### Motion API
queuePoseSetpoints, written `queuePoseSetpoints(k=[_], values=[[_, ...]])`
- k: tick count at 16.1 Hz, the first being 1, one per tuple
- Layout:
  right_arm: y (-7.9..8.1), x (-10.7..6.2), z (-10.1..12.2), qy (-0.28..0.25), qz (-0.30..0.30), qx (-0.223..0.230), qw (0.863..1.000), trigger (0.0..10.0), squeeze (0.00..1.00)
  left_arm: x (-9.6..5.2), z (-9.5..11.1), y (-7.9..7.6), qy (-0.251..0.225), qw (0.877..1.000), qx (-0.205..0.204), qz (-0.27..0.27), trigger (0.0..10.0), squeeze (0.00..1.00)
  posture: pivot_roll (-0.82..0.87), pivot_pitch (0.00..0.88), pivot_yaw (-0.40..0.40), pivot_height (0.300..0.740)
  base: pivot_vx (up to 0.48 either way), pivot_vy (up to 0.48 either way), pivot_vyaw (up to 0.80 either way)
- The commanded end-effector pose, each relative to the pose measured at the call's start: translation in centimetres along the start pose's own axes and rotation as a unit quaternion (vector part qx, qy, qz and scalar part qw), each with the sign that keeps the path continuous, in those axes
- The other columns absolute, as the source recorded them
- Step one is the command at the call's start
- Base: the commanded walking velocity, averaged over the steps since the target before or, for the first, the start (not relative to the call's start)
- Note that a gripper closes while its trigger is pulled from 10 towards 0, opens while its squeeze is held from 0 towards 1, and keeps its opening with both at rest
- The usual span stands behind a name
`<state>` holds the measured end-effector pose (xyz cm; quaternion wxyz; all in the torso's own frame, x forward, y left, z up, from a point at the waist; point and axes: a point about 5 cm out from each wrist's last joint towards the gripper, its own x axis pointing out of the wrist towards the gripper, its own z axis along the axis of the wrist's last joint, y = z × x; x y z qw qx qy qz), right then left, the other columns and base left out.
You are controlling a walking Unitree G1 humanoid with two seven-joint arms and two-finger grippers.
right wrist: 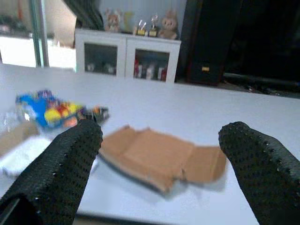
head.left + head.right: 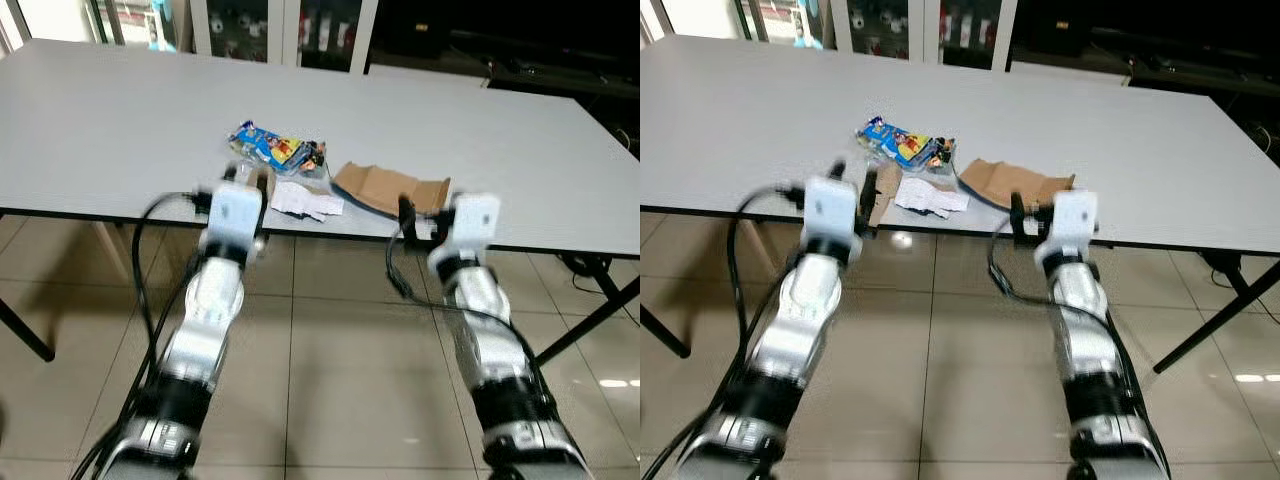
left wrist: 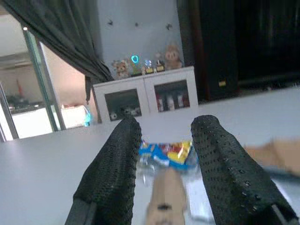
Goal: Picking trash to rubbish bin
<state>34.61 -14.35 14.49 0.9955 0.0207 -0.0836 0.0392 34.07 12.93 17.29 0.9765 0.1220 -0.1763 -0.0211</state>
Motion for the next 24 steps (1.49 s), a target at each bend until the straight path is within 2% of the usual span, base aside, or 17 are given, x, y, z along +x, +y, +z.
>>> queuePoseSetpoints(k=[1, 4, 8, 15, 24], values=[[0.2, 0.9, 1.0, -0.002, -0.011, 0.012, 1.000, 10.0, 0.00, 1.1, 0.4, -0.2, 0.013, 1.000, -0.028, 0.007, 10.0, 0.00, -0.03, 0.000, -0.117, 0.740, 0.000, 0.000, 0.00], [1.5, 1.4, 1.2, 0.005, 0.002, 0.018, 1.000, 10.0, 0.00, 1.7, 0.7, -0.5, 0.015, 1.000, -0.020, -0.001, 10.0, 0.00, -0.02, 0.000, -0.119, 0.740, 0.000, 0.000, 0.00], [0.7, 1.2, 0.6, 0.030, -0.022, 0.059, 0.998, 10.0, 0.00, 0.9, -0.6, -0.3, 0.044, 0.999, -0.010, -0.004, 10.0, 0.00, -0.02, 0.000, -0.128, 0.740, 0.276, 0.000, -0.36], [1.4, 1.6, 1.2, 0.023, -0.010, 0.061, 0.998, 10.0, 0.00, 1.5, -0.2, -0.4, 0.046, 0.999, -0.009, 0.000, 10.0, 0.00, -0.02, 0.003, -0.134, 0.740, 0.342, 0.000, -0.11], [2.0, 1.8, 1.3, 0.028, 0.005, 0.061, 0.998, 10.0, 0.00, 1.4, -0.2, -0.5, 0.049, 0.999, -0.002, -0.008, 10.0, 0.00, -0.02, 0.025, -0.131, 0.740, 0.348, 0.000, 0.00]])
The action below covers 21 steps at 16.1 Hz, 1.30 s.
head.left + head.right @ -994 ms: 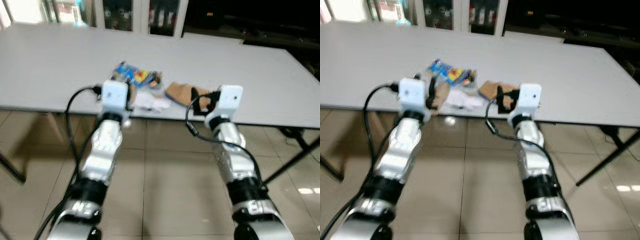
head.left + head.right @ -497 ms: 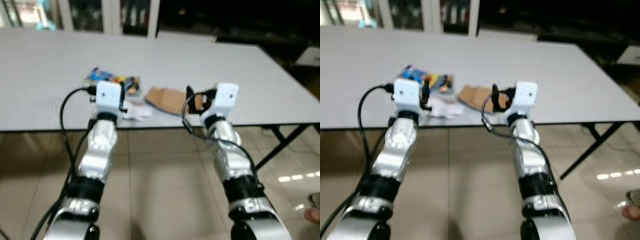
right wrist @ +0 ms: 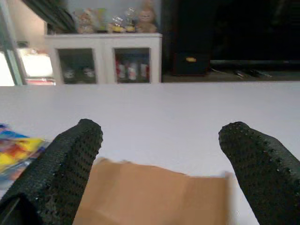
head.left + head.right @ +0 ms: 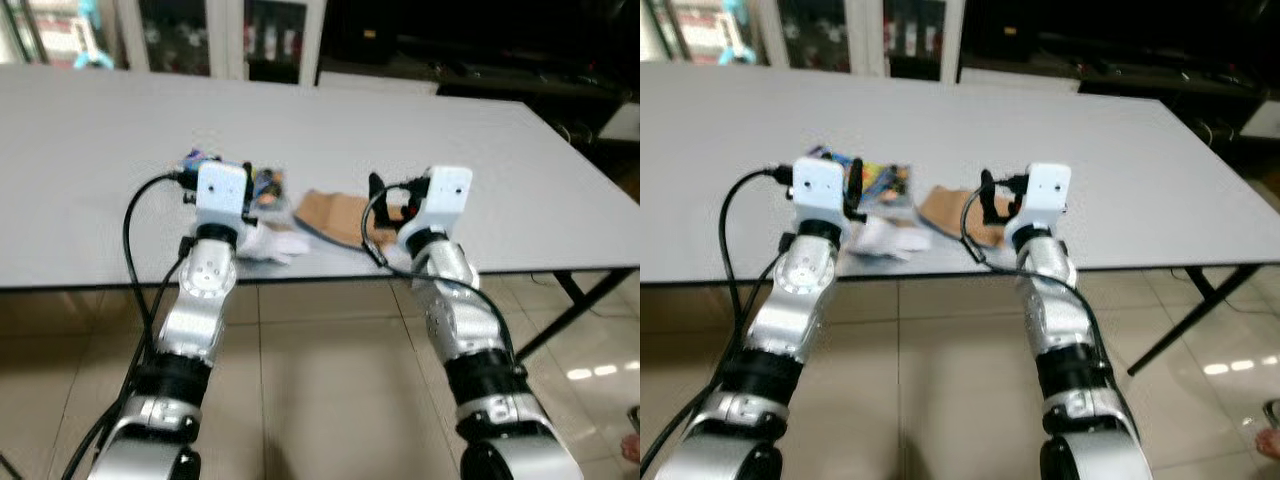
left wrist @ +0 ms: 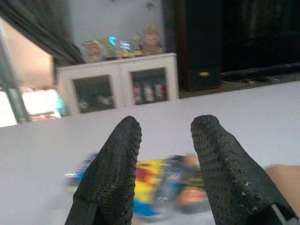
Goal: Picking trash to rubbish bin
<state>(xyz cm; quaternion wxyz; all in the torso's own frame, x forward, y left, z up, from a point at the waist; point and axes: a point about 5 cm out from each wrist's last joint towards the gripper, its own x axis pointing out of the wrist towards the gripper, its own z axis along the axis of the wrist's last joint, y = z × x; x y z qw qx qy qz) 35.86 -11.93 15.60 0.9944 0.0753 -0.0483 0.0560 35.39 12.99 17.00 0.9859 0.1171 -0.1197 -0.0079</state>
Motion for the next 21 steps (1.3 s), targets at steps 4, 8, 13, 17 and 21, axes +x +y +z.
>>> queuePoseSetpoints(k=[4, 8, 13, 17, 21], values=[[-0.2, 0.2, 0.4, -0.001, -0.003, 0.003, 1.000, 10.0, 0.00, 0.2, 0.5, -0.6, -0.006, 1.000, 0.005, -0.019, 10.0, 0.00, -0.02, 0.031, -0.132, 0.740, 0.352, 0.000, 0.00], [-0.1, 0.1, 0.3, 0.001, 0.000, 0.002, 1.000, 10.0, 0.00, -0.2, 0.2, -1.3, 0.004, 0.999, 0.004, -0.037, 10.0, 0.00, -0.02, 0.034, -0.130, 0.740, 0.329, 0.000, 0.00], [-0.1, 0.1, 0.2, 0.004, 0.002, 0.001, 1.000, 10.0, 0.00, -0.7, -0.3, -3.1, 0.017, 0.996, 0.010, -0.089, 10.0, 0.00, -0.02, 0.037, -0.131, 0.740, 0.114, 0.000, 0.00], [0.1, 0.1, 0.1, 0.010, 0.017, -0.001, 1.000, 10.0, 0.00, -1.3, -0.5, -4.4, 0.041, 0.990, -0.012, -0.136, 10.0, 0.00, -0.02, 0.037, -0.131, 0.740, 0.000, 0.000, 0.00], [0.5, -0.5, -0.3, 0.029, 0.070, -0.013, 0.997, 10.0, 0.00, -2.2, -0.3, -5.0, 0.086, 0.985, -0.070, -0.134, 10.0, 0.00, -0.03, 0.040, -0.132, 0.740, 0.000, 0.000, 0.00]])
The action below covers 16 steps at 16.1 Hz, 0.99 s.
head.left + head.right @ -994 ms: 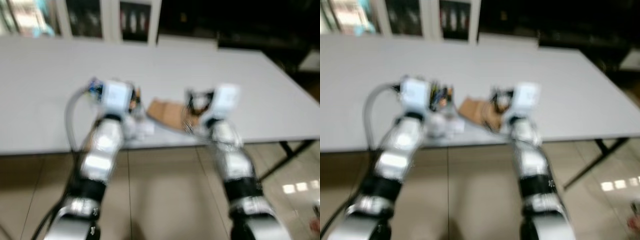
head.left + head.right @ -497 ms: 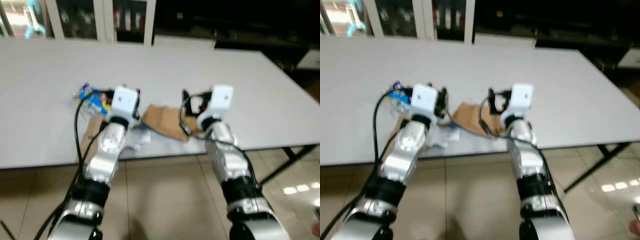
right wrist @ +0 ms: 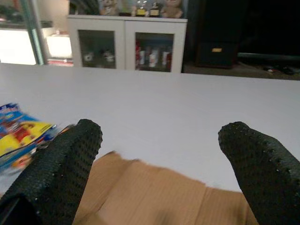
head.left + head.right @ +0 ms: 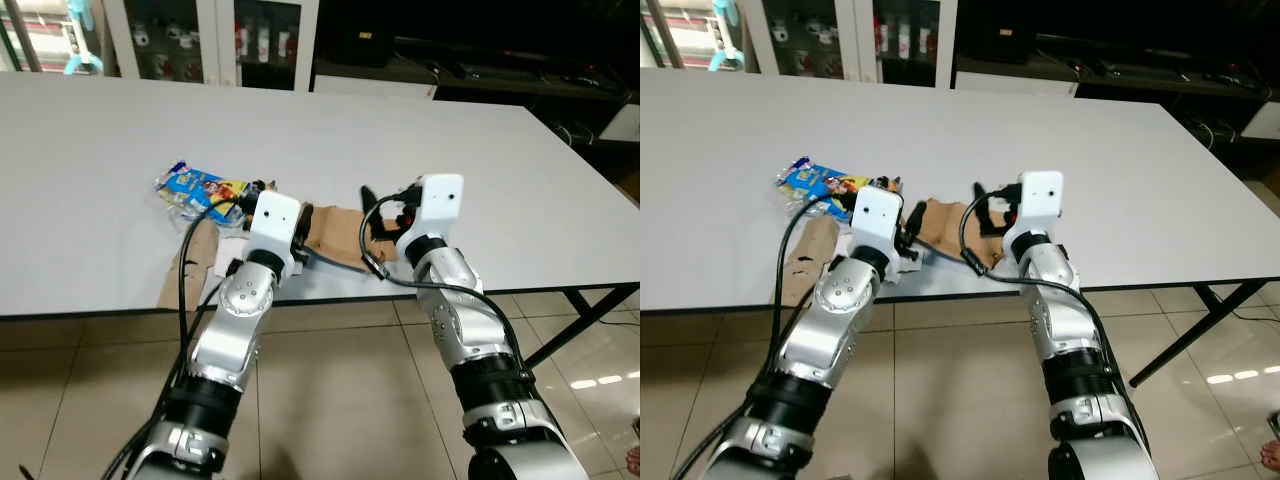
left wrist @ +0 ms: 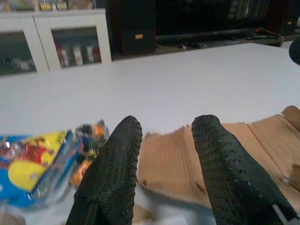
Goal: Picking trash to rubbish bin
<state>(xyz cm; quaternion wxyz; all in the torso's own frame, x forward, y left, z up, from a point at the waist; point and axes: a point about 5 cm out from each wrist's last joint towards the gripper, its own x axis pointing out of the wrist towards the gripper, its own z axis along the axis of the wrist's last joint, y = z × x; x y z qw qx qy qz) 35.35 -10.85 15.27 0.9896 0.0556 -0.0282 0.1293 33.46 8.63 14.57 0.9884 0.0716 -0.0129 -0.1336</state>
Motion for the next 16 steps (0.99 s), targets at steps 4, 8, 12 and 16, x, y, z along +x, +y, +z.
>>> queuePoseSetpoints(k=[4, 8, 12, 16], values=[[-0.5, -0.5, -0.3, 0.011, 0.011, 0.002, 1.000, 10.0, 0.00, -0.2, 1.9, -0.4, 0.002, 0.999, -0.037, 0.019, 10.0, 0.99, -0.02, 0.044, -0.133, 0.740, 0.000, 0.000, 0.00], [-0.2, -0.6, -0.2, 0.012, 0.020, 0.003, 1.000, 10.0, 0.00, -0.1, 0.9, -0.1, 0.053, 0.997, -0.030, 0.049, 10.0, 1.00, -0.03, 0.041, -0.131, 0.740, 0.000, 0.000, 0.00], [-0.1, -0.8, -0.1, 0.016, 0.044, -0.003, 0.999, 10.0, 0.00, -0.4, -0.5, 0.8, 0.109, 0.988, -0.047, 0.095, 10.0, 0.00, -0.03, 0.043, -0.131, 0.740, 0.000, 0.000, 0.00], [0.8, -1.0, -0.1, 0.023, 0.087, -0.004, 0.996, 10.0, 0.00, -0.3, -0.6, 0.7, 0.121, 0.985, -0.078, 0.095, 10.0, 0.00, -0.03, 0.042, -0.129, 0.740, 0.000, 0.000, 0.00]])
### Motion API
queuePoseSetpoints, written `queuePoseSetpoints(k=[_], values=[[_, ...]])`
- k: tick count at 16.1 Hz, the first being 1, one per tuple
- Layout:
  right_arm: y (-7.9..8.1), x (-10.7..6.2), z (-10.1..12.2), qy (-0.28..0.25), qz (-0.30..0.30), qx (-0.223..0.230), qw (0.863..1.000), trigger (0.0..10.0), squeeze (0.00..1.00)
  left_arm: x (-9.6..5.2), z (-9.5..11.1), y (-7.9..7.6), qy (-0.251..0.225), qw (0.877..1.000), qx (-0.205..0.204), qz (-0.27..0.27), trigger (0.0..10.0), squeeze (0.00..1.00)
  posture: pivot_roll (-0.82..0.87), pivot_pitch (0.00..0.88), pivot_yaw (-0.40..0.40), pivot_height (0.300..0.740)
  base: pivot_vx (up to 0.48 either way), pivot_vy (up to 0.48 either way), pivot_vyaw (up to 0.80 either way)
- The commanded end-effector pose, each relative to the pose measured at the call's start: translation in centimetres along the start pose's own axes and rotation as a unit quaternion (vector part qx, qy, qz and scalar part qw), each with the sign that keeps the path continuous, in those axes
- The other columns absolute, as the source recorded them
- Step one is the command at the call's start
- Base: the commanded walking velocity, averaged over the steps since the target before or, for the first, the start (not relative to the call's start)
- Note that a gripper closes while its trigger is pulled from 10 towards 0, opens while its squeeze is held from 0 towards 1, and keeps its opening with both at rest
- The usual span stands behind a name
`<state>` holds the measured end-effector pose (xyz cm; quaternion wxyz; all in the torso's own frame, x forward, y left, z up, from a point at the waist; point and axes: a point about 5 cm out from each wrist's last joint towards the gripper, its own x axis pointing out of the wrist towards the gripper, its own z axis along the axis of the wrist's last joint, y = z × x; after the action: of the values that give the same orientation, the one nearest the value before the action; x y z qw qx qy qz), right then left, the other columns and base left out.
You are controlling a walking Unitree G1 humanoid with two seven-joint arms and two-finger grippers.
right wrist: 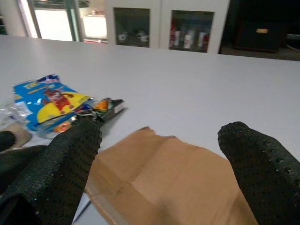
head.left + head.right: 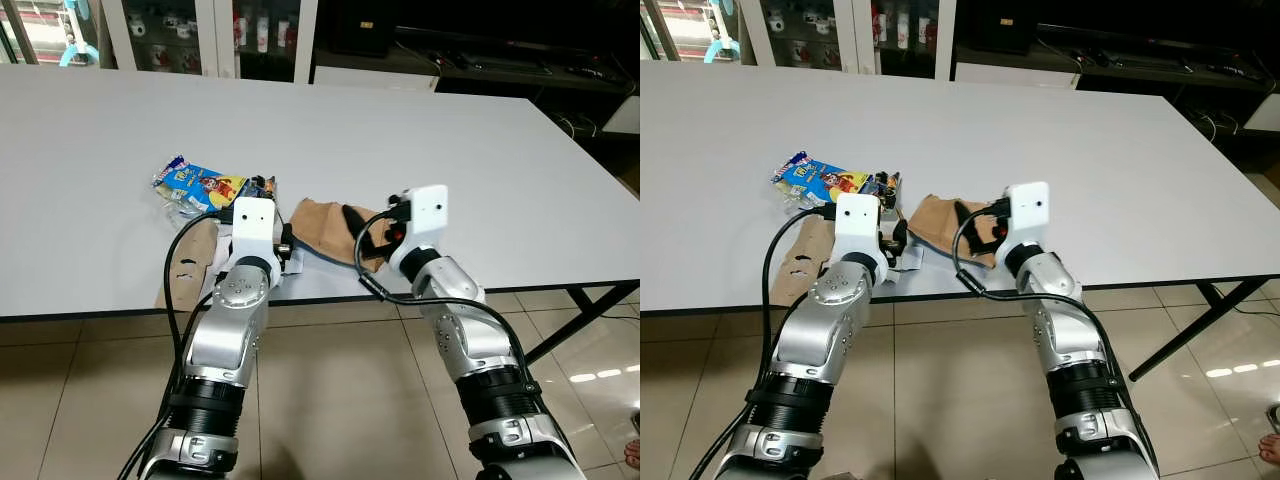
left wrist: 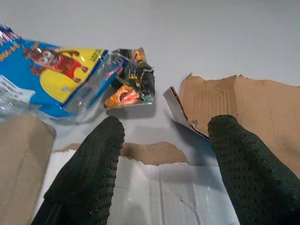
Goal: Picking trash to rubbish bin
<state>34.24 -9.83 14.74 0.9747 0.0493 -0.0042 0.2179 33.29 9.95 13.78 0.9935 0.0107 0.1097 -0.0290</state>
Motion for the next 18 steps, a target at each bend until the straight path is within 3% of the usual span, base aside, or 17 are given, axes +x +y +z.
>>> queuePoseSetpoints(k=[1, 6, 13, 18], values=[[-0.1, -0.2, 0.5, -0.005, 0.010, -0.007, 1.000, 10.0, 0.00, 0.2, 0.4, -0.6, 0.003, 1.000, -0.012, -0.005, 10.0, 0.00, -0.03, 0.041, -0.131, 0.740, 0.000, 0.000, 0.00], [0.3, -0.4, 0.8, 0.000, 0.044, -0.016, 0.999, 10.0, 0.00, 1.5, 0.3, -1.0, 0.023, 0.998, -0.063, -0.017, 10.0, 0.00, -0.04, 0.048, -0.134, 0.740, 0.000, 0.000, 0.00], [0.6, -1.0, 1.7, 0.004, 0.077, -0.006, 0.997, 10.0, 0.00, 3.1, 0.7, -0.8, 0.039, 0.998, -0.046, -0.018, 10.0, 0.00, -0.07, 0.074, -0.121, 0.740, 0.000, 0.000, 0.00], [0.2, -3.7, 1.0, 0.057, 0.142, -0.024, 0.988, 10.0, 0.00, 3.8, 0.9, -0.2, 0.043, 0.998, -0.038, -0.009, 10.0, 0.00, -0.10, 0.105, -0.125, 0.740, 0.000, 0.000, 0.00]])
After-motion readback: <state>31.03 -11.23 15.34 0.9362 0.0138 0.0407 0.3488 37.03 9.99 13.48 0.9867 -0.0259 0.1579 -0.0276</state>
